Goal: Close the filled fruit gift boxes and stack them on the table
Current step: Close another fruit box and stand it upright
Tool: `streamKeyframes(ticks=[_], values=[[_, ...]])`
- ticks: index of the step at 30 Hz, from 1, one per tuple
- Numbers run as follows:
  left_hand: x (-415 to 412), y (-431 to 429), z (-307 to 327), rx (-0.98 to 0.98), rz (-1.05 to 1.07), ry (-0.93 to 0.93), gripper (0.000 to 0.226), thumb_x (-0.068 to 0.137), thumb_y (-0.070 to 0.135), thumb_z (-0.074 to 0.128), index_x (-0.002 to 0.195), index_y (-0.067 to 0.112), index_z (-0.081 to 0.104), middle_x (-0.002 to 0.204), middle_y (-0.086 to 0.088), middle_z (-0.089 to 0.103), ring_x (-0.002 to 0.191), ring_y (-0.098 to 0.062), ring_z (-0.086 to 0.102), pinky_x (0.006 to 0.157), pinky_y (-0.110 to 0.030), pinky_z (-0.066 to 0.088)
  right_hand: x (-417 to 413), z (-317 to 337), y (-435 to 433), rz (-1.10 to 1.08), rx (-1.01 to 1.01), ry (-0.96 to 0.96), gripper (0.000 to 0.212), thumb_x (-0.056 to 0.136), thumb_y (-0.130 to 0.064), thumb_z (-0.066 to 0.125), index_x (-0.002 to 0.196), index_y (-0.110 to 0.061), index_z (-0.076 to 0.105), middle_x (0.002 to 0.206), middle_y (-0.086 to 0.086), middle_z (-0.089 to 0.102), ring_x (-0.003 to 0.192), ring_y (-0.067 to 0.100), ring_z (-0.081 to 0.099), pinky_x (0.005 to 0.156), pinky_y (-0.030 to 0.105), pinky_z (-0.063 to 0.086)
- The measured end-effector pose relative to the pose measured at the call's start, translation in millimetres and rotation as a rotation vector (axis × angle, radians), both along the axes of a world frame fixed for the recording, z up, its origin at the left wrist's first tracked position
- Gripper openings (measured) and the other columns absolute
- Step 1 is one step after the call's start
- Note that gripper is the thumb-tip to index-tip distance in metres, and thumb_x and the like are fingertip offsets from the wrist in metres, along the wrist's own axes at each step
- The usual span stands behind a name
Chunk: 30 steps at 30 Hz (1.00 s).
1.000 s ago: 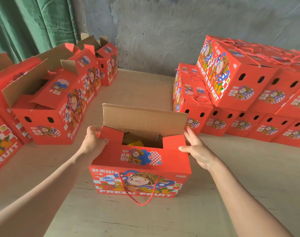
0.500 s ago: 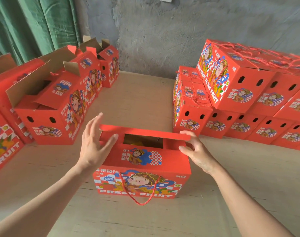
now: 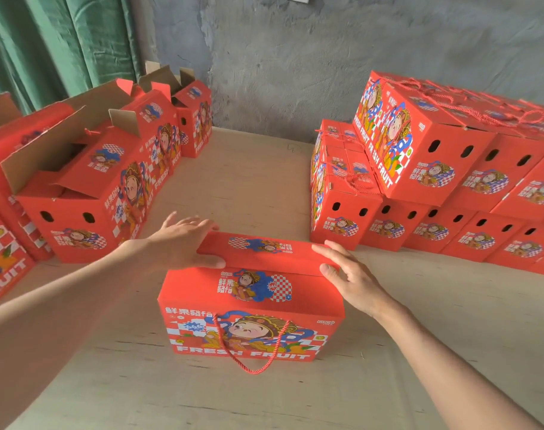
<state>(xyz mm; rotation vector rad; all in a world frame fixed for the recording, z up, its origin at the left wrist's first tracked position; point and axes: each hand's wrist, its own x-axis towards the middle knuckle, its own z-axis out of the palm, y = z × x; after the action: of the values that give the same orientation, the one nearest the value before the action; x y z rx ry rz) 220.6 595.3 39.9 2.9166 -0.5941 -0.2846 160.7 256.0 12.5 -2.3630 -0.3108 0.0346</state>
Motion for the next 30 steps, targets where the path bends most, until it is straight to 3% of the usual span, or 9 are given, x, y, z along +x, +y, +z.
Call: streamKeyframes(ticks=[3, 5, 8, 10, 13, 17, 19, 22, 30], values=[[6.5, -0.2, -2.9, 0.012, -0.065, 0.042, 0.098, 0.063, 0.084, 0.027, 0.144, 0.029, 0.027, 0.140, 0.001, 0.043, 0.128, -0.020, 0.040, 0.102, -0.033, 0.032, 3.0, -1.0, -1.1, -0.011, -0.068, -0.046, 0.035, 0.092, -0.045, 0.044, 0.126, -0.051, 0.041, 0.151, -0.007, 0.031, 0.135, 0.000, 0.027, 0.092, -0.004, 0.021], [6.5, 0.0, -7.7, 0.035, -0.077, 0.002, 0.093, 0.067, 0.077, 0.029, 0.146, 0.028, 0.024, 0.142, 0.000, 0.042, 0.129, -0.021, 0.037, 0.103, -0.033, 0.032, 3.6, -1.5, -0.3, -0.017, -0.073, -0.059, 0.038, 0.090, -0.048, 0.042, 0.127, -0.049, 0.042, 0.151, -0.006, 0.032, 0.134, 0.001, 0.029, 0.088, -0.007, 0.022], [4.9, -0.2, -12.9, 0.045, -0.087, -0.029, 0.092, 0.069, 0.075, 0.026, 0.148, 0.028, 0.022, 0.144, 0.000, 0.039, 0.131, -0.022, 0.034, 0.106, -0.033, 0.030, 2.4, -2.8, 0.2, -0.021, -0.077, -0.068, 0.044, 0.088, -0.052, 0.039, 0.131, -0.046, 0.043, 0.152, -0.006, 0.031, 0.138, 0.006, 0.028, 0.096, 0.007, 0.025], [3.7, 0.0, -13.4, 0.052, -0.105, -0.043, 0.091, 0.070, 0.075, 0.024, 0.149, 0.028, 0.021, 0.145, 0.000, 0.039, 0.131, -0.022, 0.035, 0.106, -0.031, 0.028, 2.0, -3.0, 0.3, -0.028, -0.071, -0.075, 0.043, 0.089, -0.049, 0.041, 0.132, -0.043, 0.045, 0.152, -0.006, 0.031, 0.138, 0.008, 0.029, 0.098, 0.014, 0.027], [4.4, 0.3, -8.5, 0.136, -0.141, -0.059, 0.099, 0.068, 0.085, 0.010, 0.149, 0.028, 0.019, 0.144, 0.002, 0.042, 0.130, -0.021, 0.039, 0.108, -0.033, 0.027, 2.4, -3.6, 1.5, -0.042, -0.088, -0.106, 0.038, 0.095, -0.039, 0.045, 0.132, -0.038, 0.049, 0.150, -0.005, 0.034, 0.135, 0.009, 0.034, 0.096, 0.014, 0.028], [3.7, -21.2, 0.8, 0.266, -0.122, -0.090, 0.112, 0.056, 0.089, -0.002, 0.141, 0.024, 0.032, 0.122, 0.000, 0.057, 0.116, -0.022, 0.053, 0.112, -0.047, 0.016, 1.6, -5.4, 3.0, -0.065, -0.084, -0.135, 0.035, 0.097, -0.031, 0.048, 0.131, -0.033, 0.053, 0.149, -0.003, 0.037, 0.135, 0.012, 0.036, 0.098, 0.017, 0.029], [0.0, -43.0, -1.1, 0.218, -0.095, -0.136, 0.113, 0.055, 0.090, 0.000, 0.130, 0.018, 0.043, 0.117, -0.003, 0.058, 0.111, -0.024, 0.055, 0.109, -0.045, 0.024, 1.6, -5.4, 3.7, -0.068, -0.085, -0.147, 0.035, 0.096, -0.029, 0.049, 0.131, -0.030, 0.054, 0.148, 0.000, 0.038, 0.136, 0.014, 0.035, 0.101, 0.018, 0.028], [-2.2, -60.4, -6.8, 0.149, -0.083, -0.163, 0.109, 0.055, 0.087, 0.007, 0.131, 0.016, 0.043, 0.122, -0.008, 0.054, 0.113, -0.027, 0.052, 0.097, -0.038, 0.039, 1.2, -5.4, 4.2, -0.066, -0.077, -0.144, 0.035, 0.096, -0.027, 0.050, 0.131, -0.030, 0.054, 0.149, 0.001, 0.038, 0.136, 0.013, 0.035, 0.101, 0.015, 0.028], [-2.8, -59.2, -6.2, 0.173, -0.090, -0.143, 0.103, 0.061, 0.082, 0.009, 0.142, 0.021, 0.030, 0.128, -0.009, 0.049, 0.119, -0.029, 0.046, 0.098, -0.040, 0.040, 0.7, -7.0, 4.6, -0.064, -0.066, -0.148, 0.035, 0.097, -0.027, 0.050, 0.131, -0.031, 0.054, 0.149, 0.002, 0.037, 0.135, 0.013, 0.036, 0.096, 0.007, 0.025]])
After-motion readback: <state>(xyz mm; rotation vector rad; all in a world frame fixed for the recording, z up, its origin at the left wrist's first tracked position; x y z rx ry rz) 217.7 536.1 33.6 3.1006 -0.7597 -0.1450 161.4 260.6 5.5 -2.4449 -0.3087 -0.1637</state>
